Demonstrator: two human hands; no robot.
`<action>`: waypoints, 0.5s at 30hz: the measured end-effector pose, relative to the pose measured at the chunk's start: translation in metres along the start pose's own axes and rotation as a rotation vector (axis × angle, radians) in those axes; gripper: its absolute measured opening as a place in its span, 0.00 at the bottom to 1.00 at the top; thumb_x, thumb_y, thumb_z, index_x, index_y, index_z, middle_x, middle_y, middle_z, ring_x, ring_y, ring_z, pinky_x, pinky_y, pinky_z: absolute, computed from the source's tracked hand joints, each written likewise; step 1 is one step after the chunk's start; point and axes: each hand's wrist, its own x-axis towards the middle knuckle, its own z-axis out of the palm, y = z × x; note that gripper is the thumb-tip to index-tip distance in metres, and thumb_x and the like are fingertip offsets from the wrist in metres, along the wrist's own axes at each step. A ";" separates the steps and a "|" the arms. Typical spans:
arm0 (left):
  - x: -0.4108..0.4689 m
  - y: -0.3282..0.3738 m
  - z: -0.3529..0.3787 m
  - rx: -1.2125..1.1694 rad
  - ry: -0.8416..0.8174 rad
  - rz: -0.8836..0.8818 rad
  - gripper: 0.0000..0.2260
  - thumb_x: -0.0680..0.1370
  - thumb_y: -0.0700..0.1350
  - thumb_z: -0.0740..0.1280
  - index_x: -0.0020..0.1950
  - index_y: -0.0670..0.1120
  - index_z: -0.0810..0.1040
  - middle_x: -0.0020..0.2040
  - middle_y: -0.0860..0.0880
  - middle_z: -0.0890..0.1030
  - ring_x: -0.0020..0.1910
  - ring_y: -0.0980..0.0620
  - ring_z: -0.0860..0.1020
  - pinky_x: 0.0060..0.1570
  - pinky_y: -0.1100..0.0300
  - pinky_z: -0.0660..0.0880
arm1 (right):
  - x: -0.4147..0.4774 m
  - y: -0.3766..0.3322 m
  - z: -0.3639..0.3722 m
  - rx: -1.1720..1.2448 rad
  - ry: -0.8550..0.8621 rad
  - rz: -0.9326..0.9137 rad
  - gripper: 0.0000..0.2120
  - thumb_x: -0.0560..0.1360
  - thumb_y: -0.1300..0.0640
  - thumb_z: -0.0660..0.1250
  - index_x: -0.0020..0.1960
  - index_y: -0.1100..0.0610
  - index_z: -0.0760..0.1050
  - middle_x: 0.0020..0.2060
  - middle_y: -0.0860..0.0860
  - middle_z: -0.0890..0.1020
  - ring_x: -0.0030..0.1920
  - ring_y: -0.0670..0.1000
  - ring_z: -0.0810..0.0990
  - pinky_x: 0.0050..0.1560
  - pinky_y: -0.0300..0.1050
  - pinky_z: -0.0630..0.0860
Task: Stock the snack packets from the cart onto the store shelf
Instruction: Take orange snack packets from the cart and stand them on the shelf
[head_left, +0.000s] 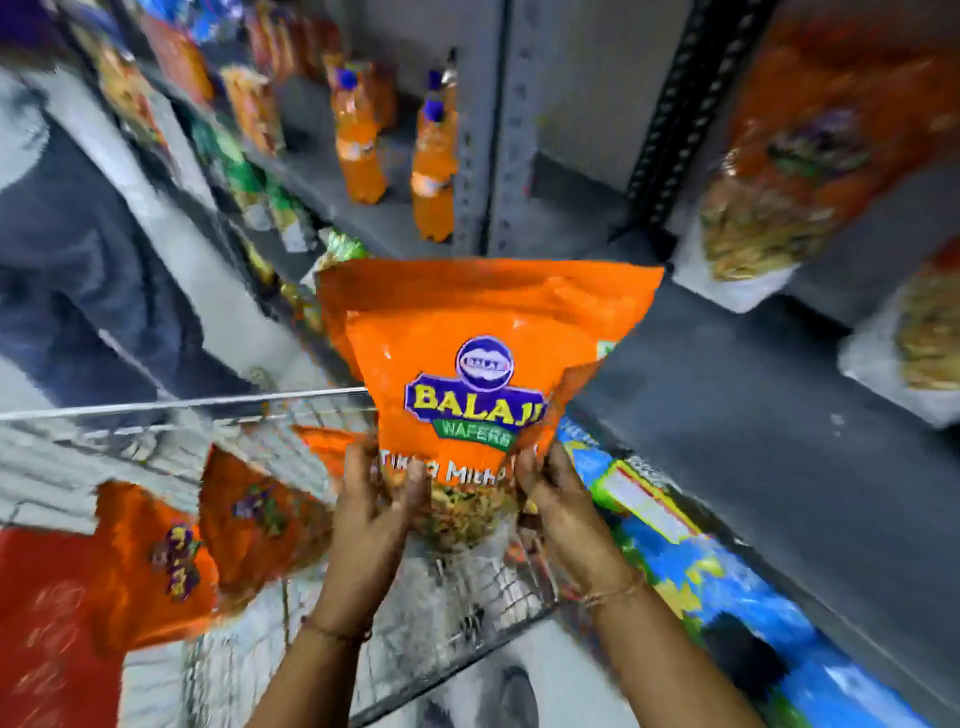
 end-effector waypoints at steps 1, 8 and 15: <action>0.011 0.010 0.017 0.004 -0.027 0.043 0.11 0.71 0.56 0.63 0.52 0.58 0.70 0.52 0.55 0.78 0.52 0.52 0.76 0.57 0.50 0.73 | -0.005 -0.017 -0.010 0.008 0.045 -0.055 0.16 0.69 0.47 0.62 0.56 0.48 0.72 0.48 0.39 0.83 0.48 0.39 0.80 0.45 0.34 0.78; 0.070 0.052 0.146 0.053 -0.334 0.262 0.10 0.74 0.55 0.59 0.54 0.59 0.67 0.50 0.59 0.75 0.47 0.70 0.74 0.49 0.68 0.71 | -0.022 -0.096 -0.099 -0.037 0.327 -0.368 0.25 0.62 0.66 0.73 0.56 0.53 0.69 0.51 0.47 0.82 0.48 0.43 0.81 0.48 0.41 0.78; 0.118 0.052 0.272 0.067 -0.911 0.136 0.42 0.63 0.29 0.75 0.69 0.41 0.55 0.61 0.49 0.68 0.59 0.54 0.69 0.55 0.74 0.72 | -0.010 -0.132 -0.207 -0.060 0.614 -0.484 0.29 0.64 0.78 0.67 0.58 0.56 0.66 0.55 0.54 0.76 0.47 0.42 0.80 0.47 0.35 0.79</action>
